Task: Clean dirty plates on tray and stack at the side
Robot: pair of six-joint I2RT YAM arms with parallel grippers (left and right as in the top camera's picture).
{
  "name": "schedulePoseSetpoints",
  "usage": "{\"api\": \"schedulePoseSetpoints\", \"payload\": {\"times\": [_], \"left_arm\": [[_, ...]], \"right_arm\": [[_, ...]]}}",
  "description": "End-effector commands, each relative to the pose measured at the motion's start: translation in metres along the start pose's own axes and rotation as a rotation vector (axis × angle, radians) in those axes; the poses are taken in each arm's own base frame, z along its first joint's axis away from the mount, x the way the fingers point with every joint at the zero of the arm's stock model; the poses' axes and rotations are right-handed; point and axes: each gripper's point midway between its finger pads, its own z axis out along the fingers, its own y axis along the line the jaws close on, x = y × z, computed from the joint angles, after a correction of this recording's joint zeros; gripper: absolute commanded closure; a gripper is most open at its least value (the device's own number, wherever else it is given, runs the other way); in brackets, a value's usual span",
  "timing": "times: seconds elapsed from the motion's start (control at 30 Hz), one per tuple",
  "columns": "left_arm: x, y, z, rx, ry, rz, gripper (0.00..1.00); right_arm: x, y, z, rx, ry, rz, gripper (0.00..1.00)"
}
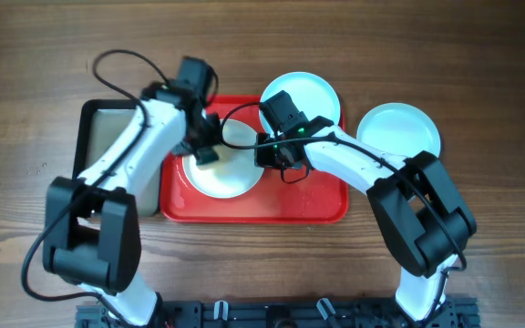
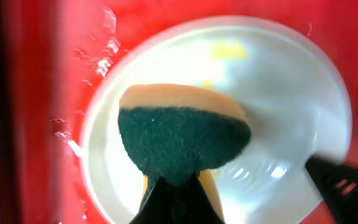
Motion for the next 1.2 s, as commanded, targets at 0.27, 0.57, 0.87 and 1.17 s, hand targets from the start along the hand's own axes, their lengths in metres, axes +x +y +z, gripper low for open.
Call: {"api": "schedulePoseSetpoints", "payload": {"times": [0.27,0.57,0.87,1.17], "left_arm": [[0.013,-0.062,0.042,0.168,-0.072,0.42,0.96],[-0.013,0.051,0.064,-0.313,-0.103,-0.013,0.96],[0.038,0.009,0.052,0.055,0.236,0.175,0.96],[0.064,-0.062,0.047,0.287,0.249,0.459,0.96]], "right_arm": [[0.002,0.002,0.006,-0.019,0.024,0.006,0.96],[0.002,0.002,0.006,-0.018,0.024,0.003,0.96],[0.001,0.003,0.006,-0.022,0.023,-0.001,0.96],[0.003,0.01,0.006,-0.058,0.036,-0.033,0.96]]}}
